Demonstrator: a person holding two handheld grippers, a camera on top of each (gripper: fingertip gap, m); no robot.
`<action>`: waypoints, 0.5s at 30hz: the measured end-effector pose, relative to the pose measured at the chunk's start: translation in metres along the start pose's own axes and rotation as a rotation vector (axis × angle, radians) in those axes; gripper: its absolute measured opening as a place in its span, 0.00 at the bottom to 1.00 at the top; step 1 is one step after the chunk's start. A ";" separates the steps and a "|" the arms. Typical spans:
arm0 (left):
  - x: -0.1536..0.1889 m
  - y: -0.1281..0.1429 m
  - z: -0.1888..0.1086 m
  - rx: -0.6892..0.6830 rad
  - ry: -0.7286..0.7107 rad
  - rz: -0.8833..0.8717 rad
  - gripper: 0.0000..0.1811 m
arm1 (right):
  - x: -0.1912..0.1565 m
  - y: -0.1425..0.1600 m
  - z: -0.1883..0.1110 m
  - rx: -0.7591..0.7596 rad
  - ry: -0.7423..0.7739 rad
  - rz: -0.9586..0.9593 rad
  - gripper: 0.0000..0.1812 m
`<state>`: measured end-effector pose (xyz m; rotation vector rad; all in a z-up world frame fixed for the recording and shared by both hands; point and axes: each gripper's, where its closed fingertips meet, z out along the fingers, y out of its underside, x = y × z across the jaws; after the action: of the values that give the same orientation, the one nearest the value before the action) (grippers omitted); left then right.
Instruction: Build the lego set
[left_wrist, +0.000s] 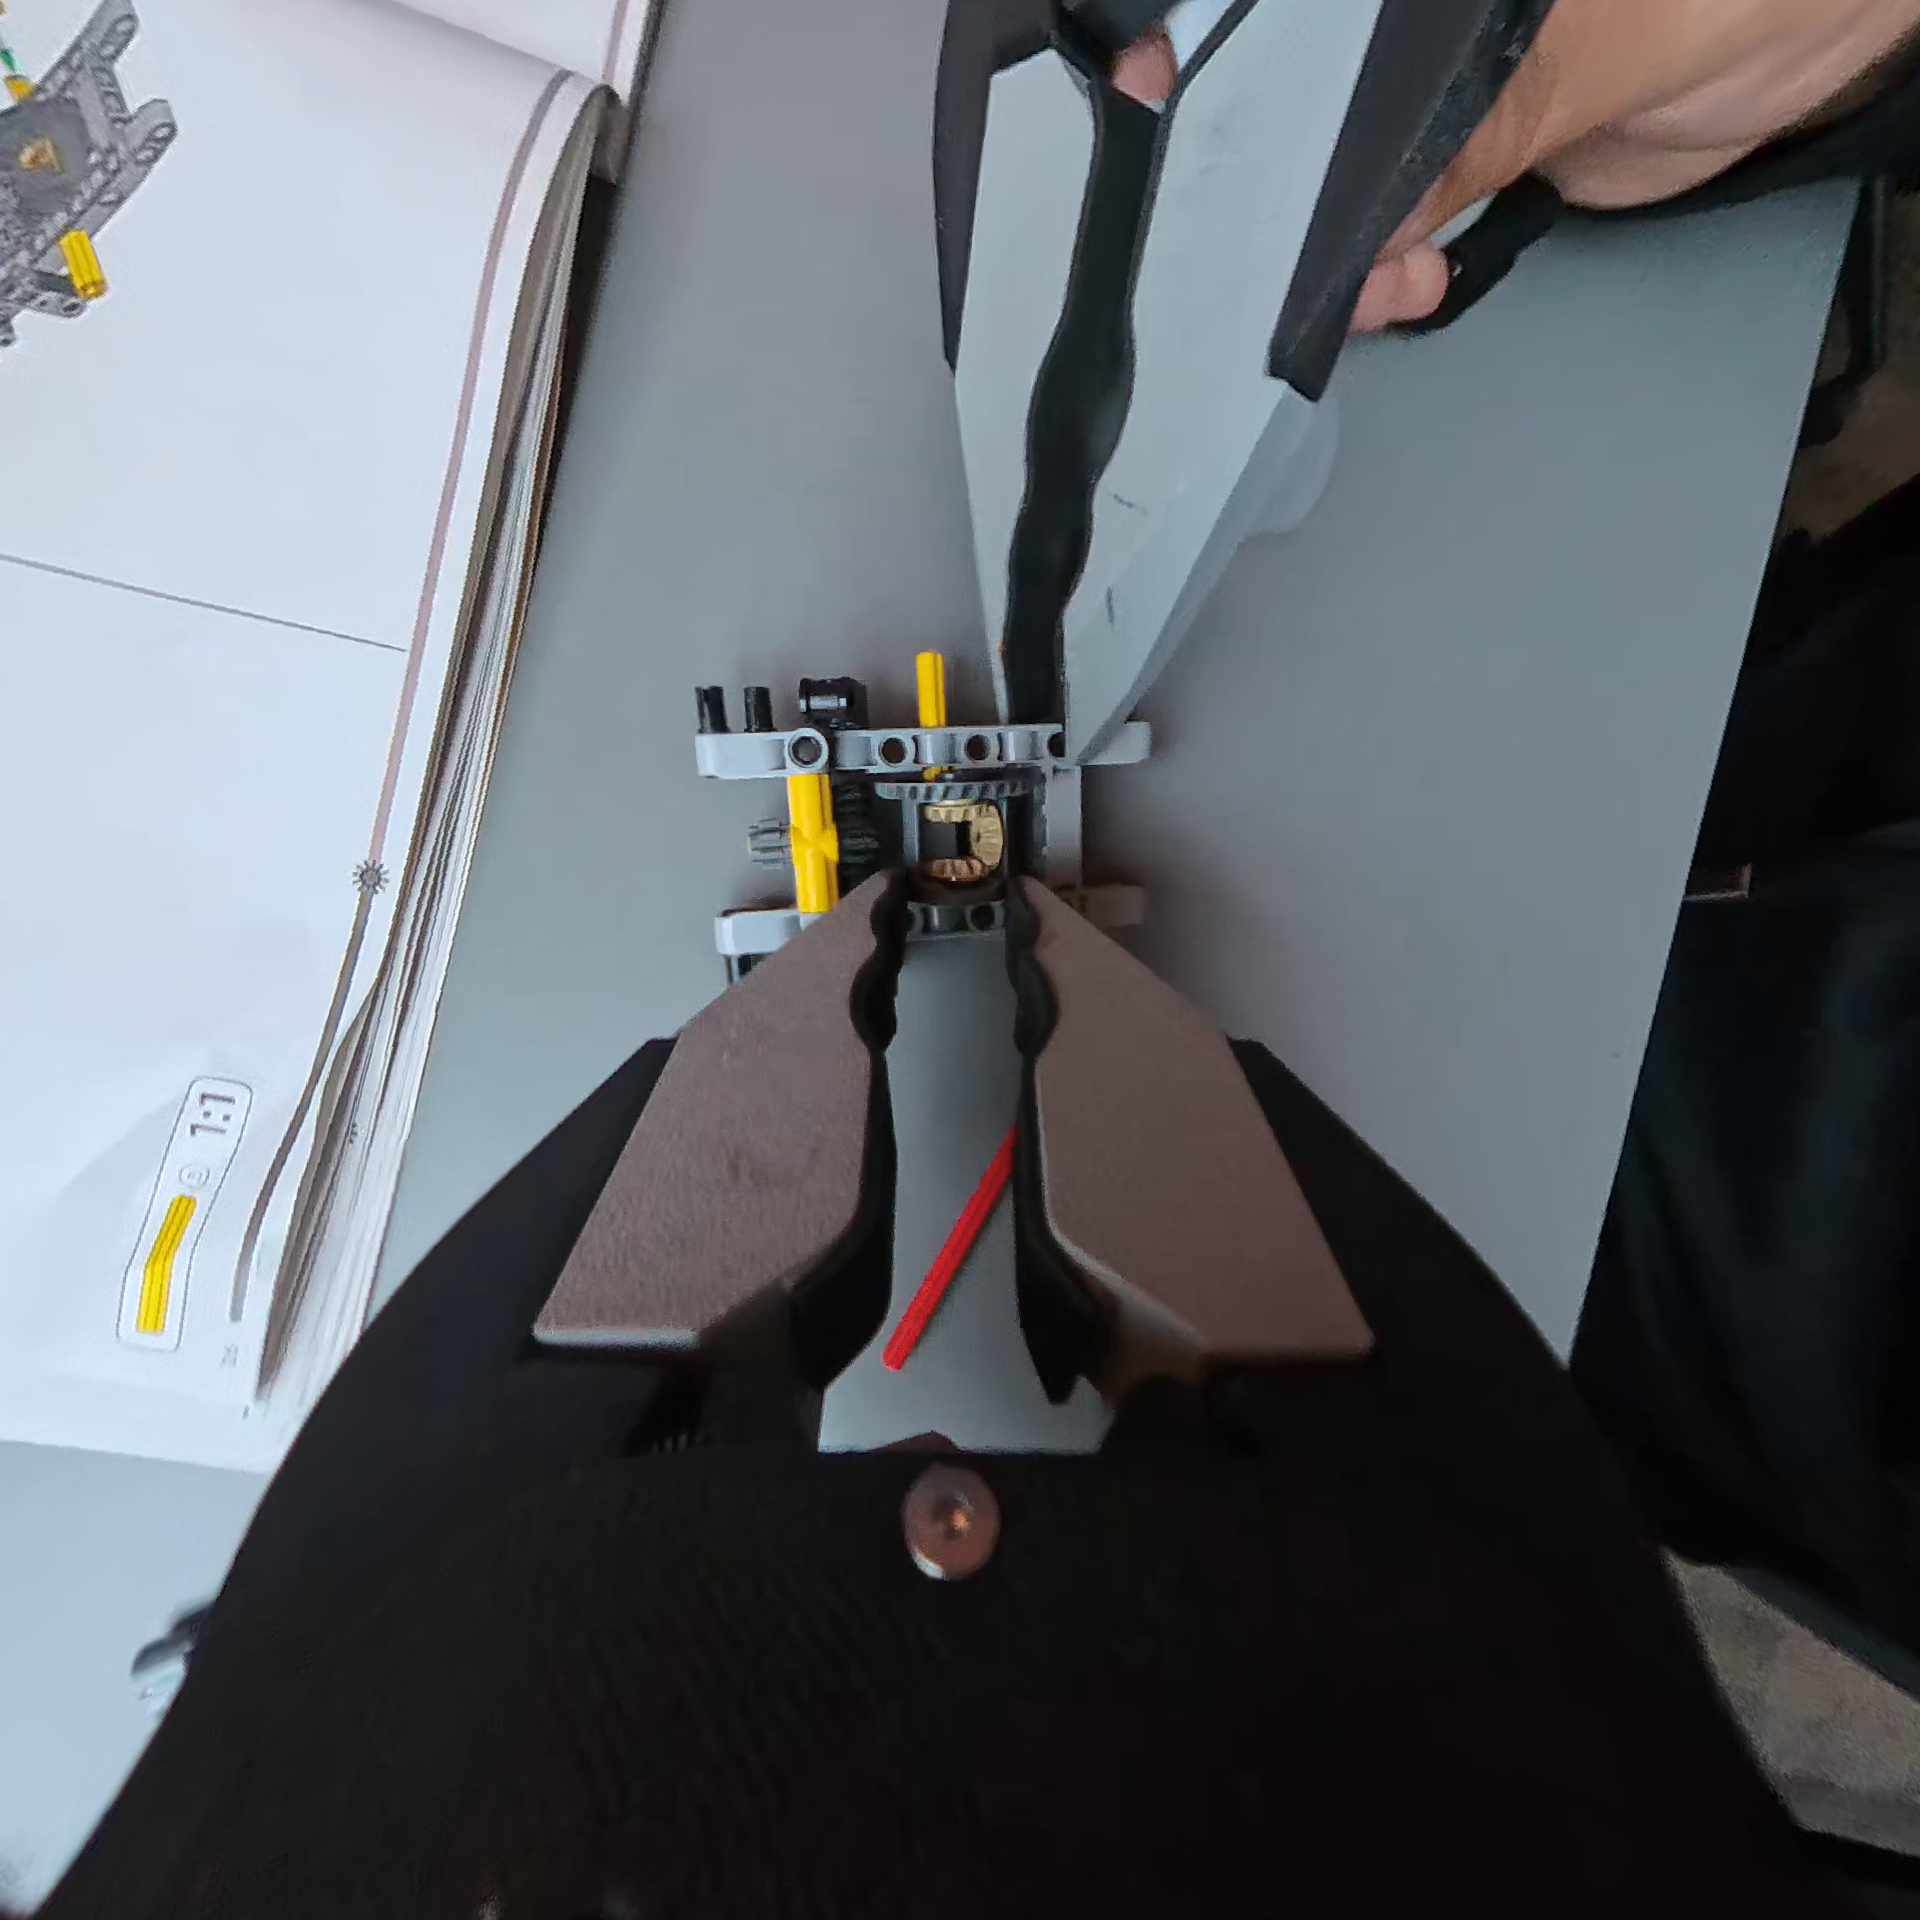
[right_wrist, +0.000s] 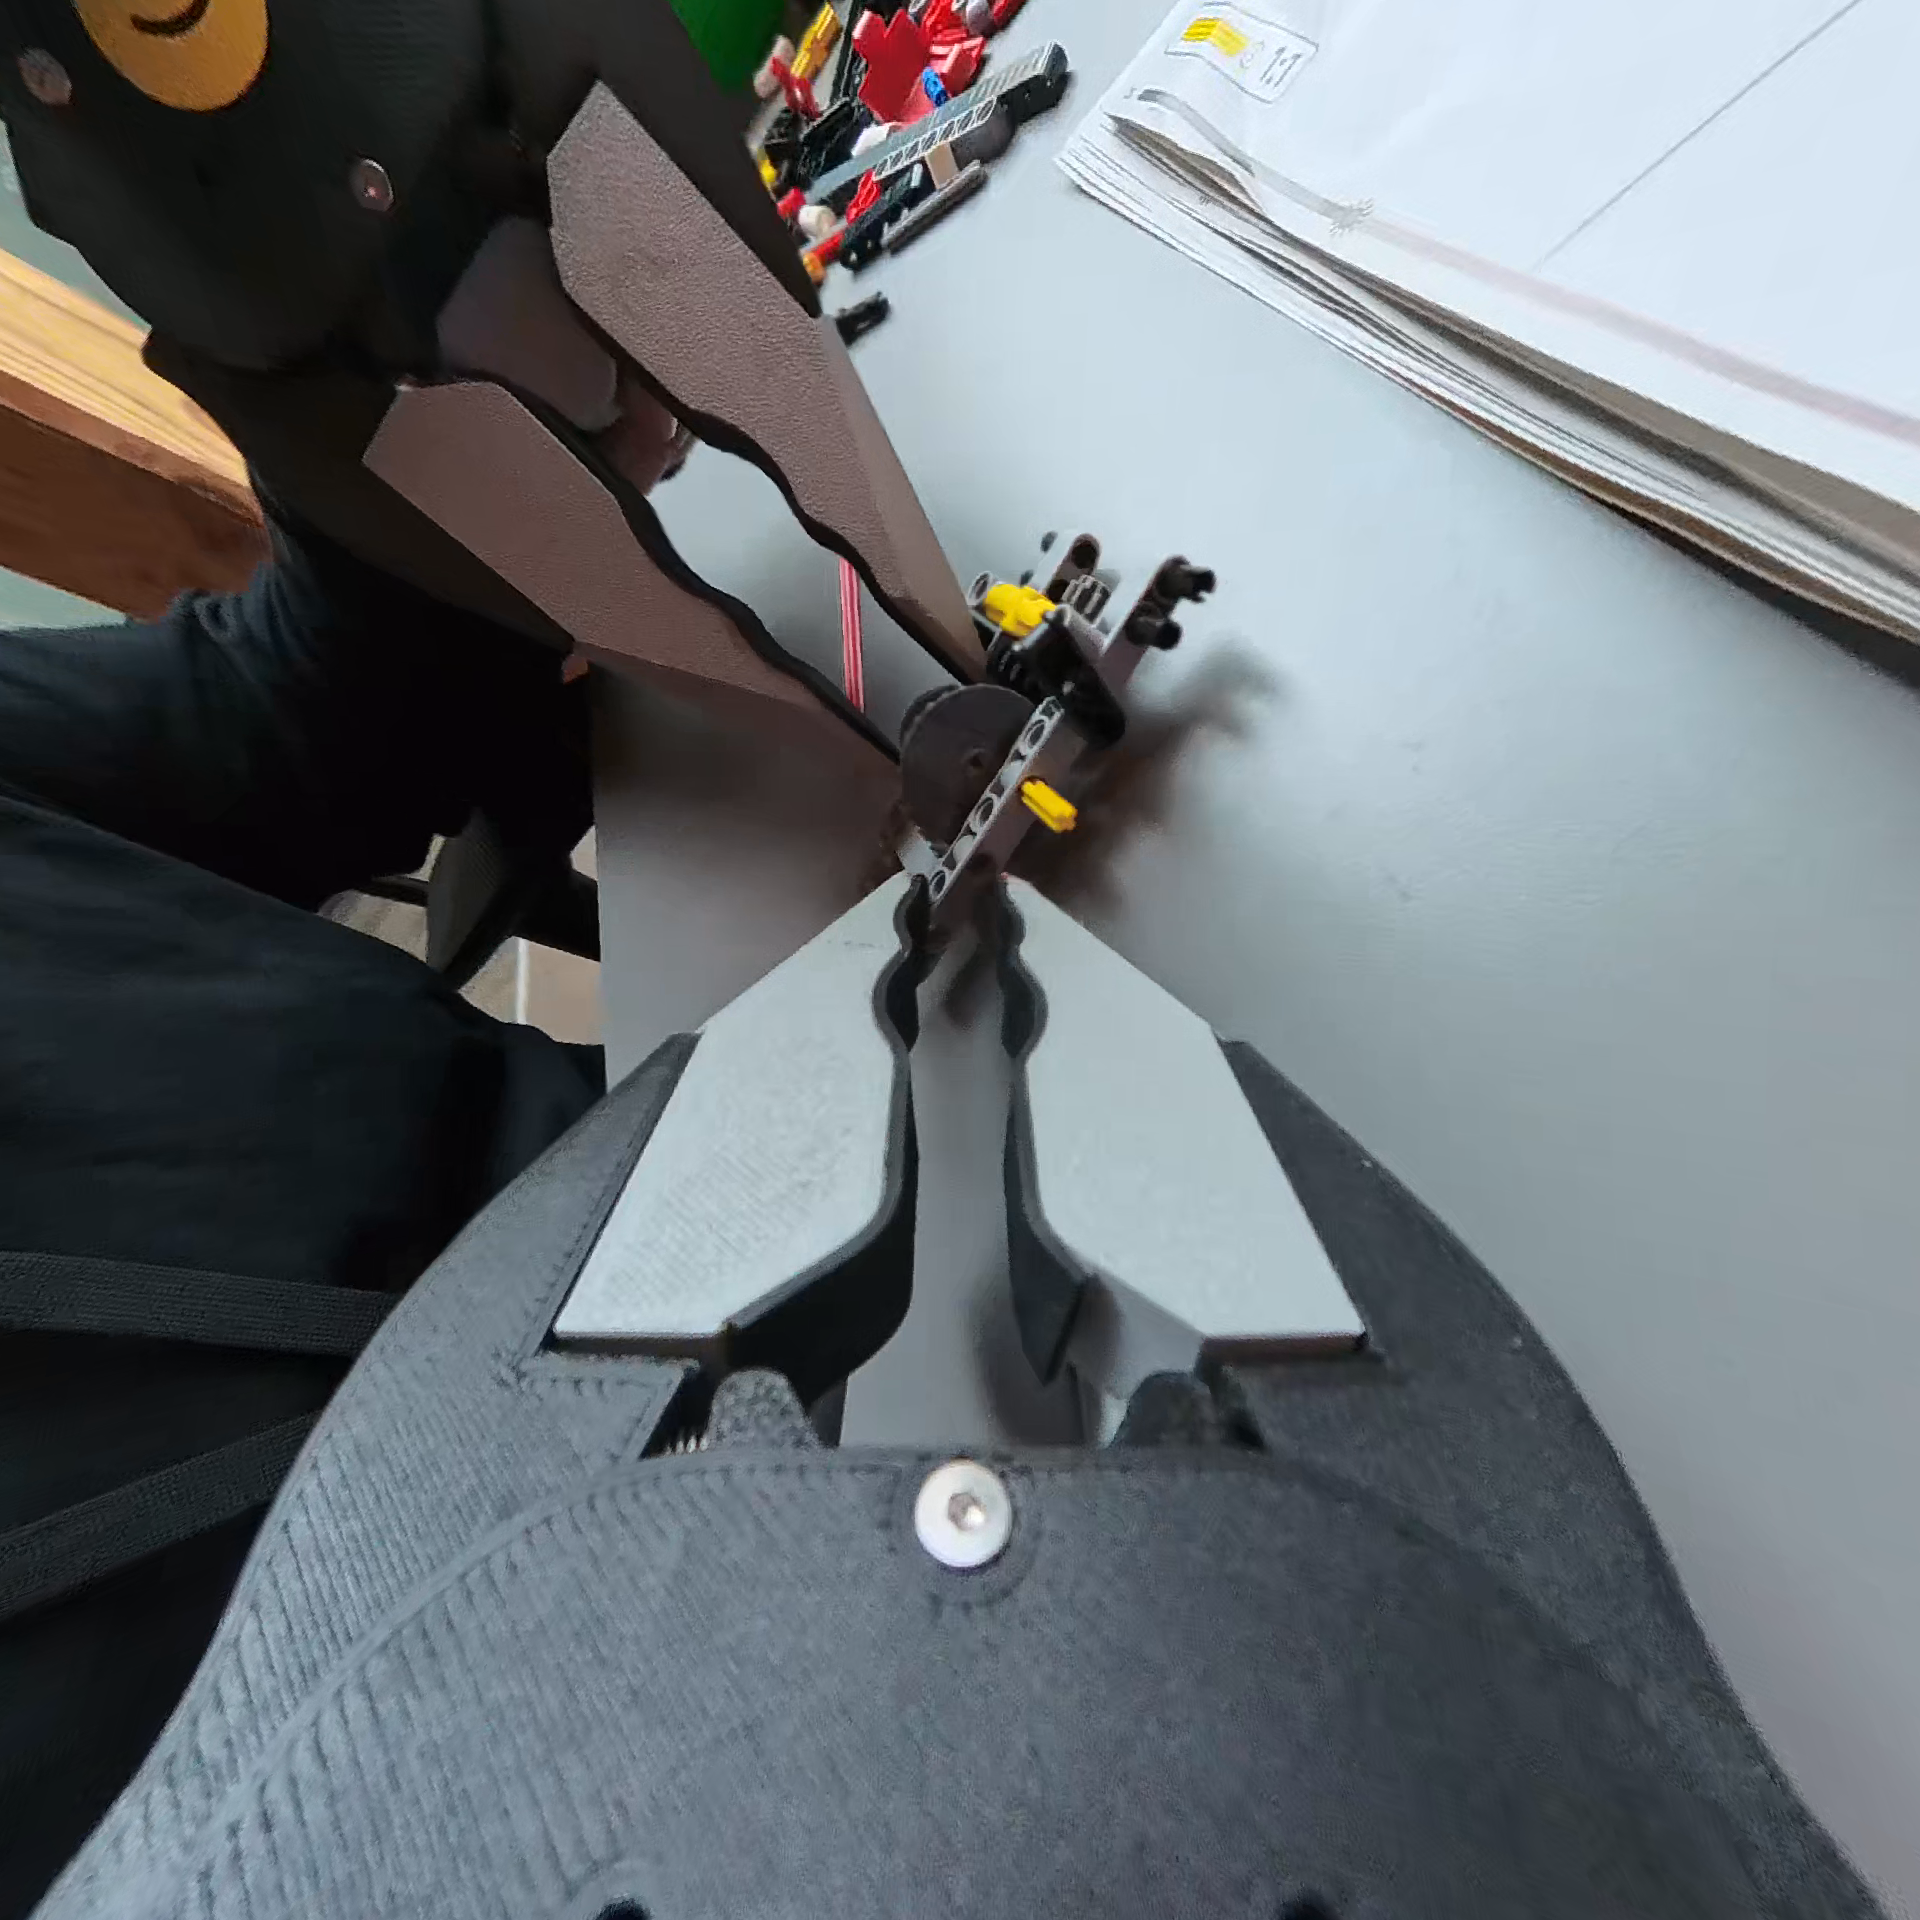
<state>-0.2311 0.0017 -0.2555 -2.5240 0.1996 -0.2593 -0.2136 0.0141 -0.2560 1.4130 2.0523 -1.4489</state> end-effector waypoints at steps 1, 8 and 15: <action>0.001 0.000 -0.001 0.012 0.001 -0.020 0.09 | 0.000 0.000 -0.001 0.000 -0.006 0.005 0.04; 0.004 -0.003 0.002 0.037 -0.010 -0.118 0.09 | 0.003 0.001 -0.006 0.009 0.029 -0.019 0.03; 0.010 -0.007 0.009 0.038 0.025 -0.181 0.09 | 0.006 0.004 -0.013 -0.005 0.067 -0.063 0.03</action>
<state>-0.2189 0.0103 -0.2569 -2.5045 -0.0250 -0.3630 -0.2096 0.0282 -0.2561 1.4250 2.1579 -1.4381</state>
